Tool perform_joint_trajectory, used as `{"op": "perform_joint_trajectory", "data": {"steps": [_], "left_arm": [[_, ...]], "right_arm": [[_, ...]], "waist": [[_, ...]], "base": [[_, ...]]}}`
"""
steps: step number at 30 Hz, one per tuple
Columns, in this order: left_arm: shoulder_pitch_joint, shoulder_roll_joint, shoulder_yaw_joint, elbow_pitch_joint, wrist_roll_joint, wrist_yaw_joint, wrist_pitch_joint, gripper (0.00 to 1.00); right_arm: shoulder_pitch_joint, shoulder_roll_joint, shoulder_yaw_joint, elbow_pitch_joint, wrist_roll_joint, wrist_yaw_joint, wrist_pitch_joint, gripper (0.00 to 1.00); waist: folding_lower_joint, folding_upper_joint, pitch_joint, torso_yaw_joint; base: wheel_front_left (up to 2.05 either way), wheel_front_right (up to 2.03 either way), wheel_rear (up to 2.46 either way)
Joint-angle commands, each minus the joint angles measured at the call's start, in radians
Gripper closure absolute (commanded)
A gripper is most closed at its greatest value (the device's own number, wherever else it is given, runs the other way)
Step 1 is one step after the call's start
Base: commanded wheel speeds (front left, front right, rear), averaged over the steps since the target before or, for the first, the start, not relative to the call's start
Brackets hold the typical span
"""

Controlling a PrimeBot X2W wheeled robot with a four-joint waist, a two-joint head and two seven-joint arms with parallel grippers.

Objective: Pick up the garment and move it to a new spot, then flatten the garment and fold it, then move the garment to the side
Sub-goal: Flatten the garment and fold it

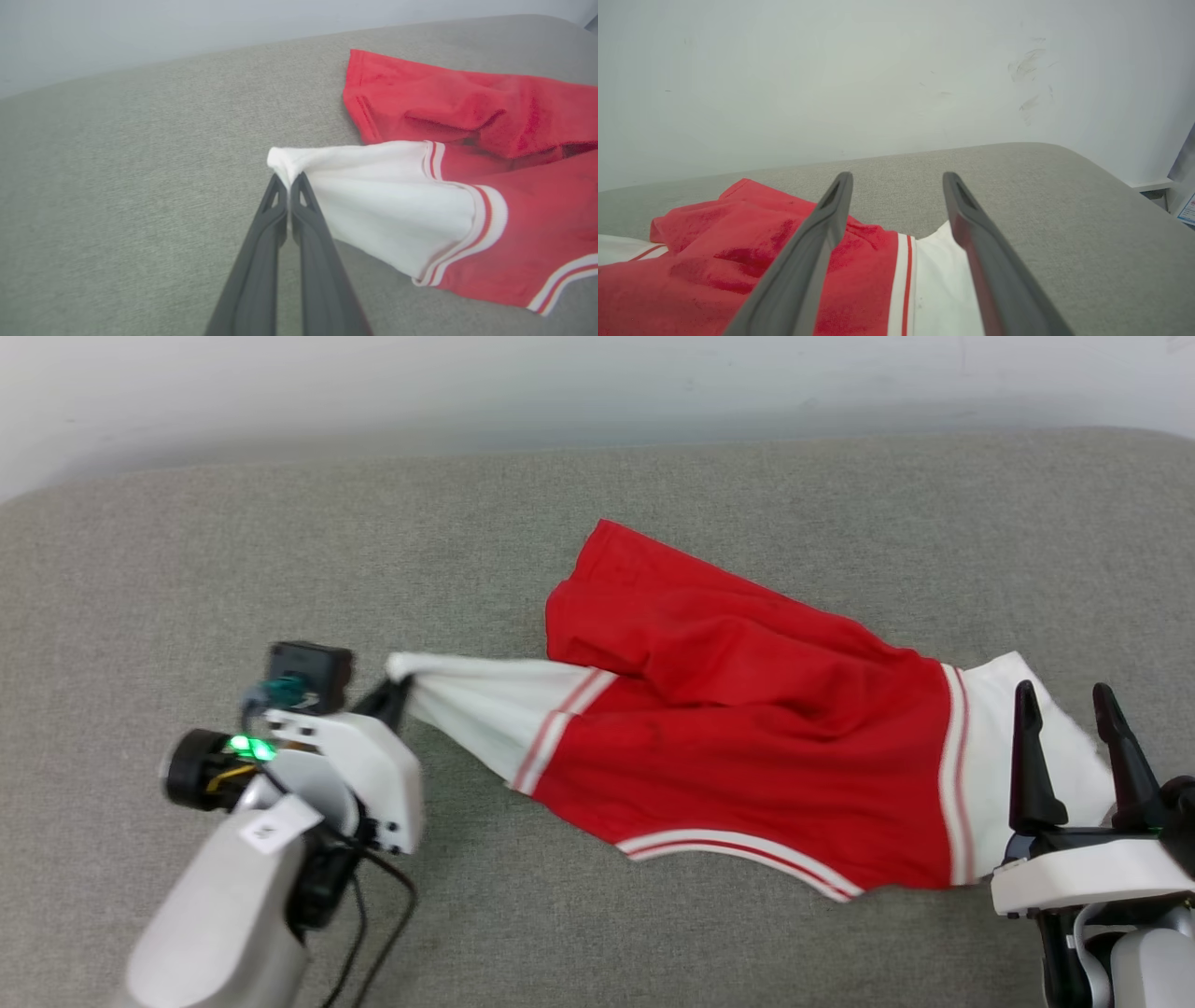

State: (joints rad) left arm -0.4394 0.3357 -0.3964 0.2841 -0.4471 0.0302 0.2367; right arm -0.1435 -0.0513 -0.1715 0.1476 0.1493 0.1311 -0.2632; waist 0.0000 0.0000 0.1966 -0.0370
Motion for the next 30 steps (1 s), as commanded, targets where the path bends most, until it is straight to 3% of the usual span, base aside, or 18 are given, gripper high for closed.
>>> {"op": "perform_joint_trajectory", "data": {"steps": [1,8,13,14,15,19,26,30], "left_arm": [[0.018,0.026,0.038,-0.016,-0.012,0.020,-0.025,1.00],[0.097,0.097,0.160,-0.020,-0.071,0.064,-0.075,1.00],[0.164,0.094,0.169,0.020,-0.105,0.060,-0.076,1.00],[0.174,0.089,0.163,0.028,-0.104,0.058,-0.085,0.54],[0.181,0.083,0.159,0.035,-0.098,0.056,-0.097,0.00],[0.204,0.048,0.144,0.046,-0.092,0.046,-0.178,0.00],[0.247,0.008,0.117,-0.005,-0.025,0.029,-0.431,0.00],[0.268,-0.002,0.088,-0.077,0.030,0.018,-0.486,0.00]], "right_arm": [[0.008,0.002,0.004,0.005,-0.001,-0.001,-0.002,0.00],[0.013,0.002,0.014,0.021,-0.003,-0.001,0.004,0.00],[0.014,0.002,0.014,0.029,-0.007,-0.001,0.013,0.00],[0.015,0.002,0.014,0.030,-0.008,-0.001,0.016,0.00],[0.015,0.002,0.016,0.031,-0.009,-0.001,0.018,0.00],[0.020,0.002,0.018,0.035,-0.010,-0.001,0.030,0.00],[0.025,-0.001,0.034,0.007,-0.027,-0.001,0.057,0.00],[0.009,-0.033,0.079,-0.031,-0.022,-0.001,0.118,0.00]], "waist": [[0.0000,0.0000,-0.002,0.005],[0.0000,0.0000,0.006,0.016],[0.0000,0.0000,0.003,0.025],[0.0000,0.0000,0.001,0.028],[0.0000,0.0000,-0.002,0.031],[0.0000,0.0000,-0.020,0.048],[0.0000,0.0000,-0.059,0.090],[0.0000,0.0000,-0.064,0.134]], "base": [[0.00,0.00,0.00],[0.00,0.00,0.00],[0.00,0.00,0.00],[0.00,0.00,0.00],[0.00,0.00,0.00],[0.00,0.00,0.00],[0.00,0.00,0.00],[0.00,0.00,0.00]]}}
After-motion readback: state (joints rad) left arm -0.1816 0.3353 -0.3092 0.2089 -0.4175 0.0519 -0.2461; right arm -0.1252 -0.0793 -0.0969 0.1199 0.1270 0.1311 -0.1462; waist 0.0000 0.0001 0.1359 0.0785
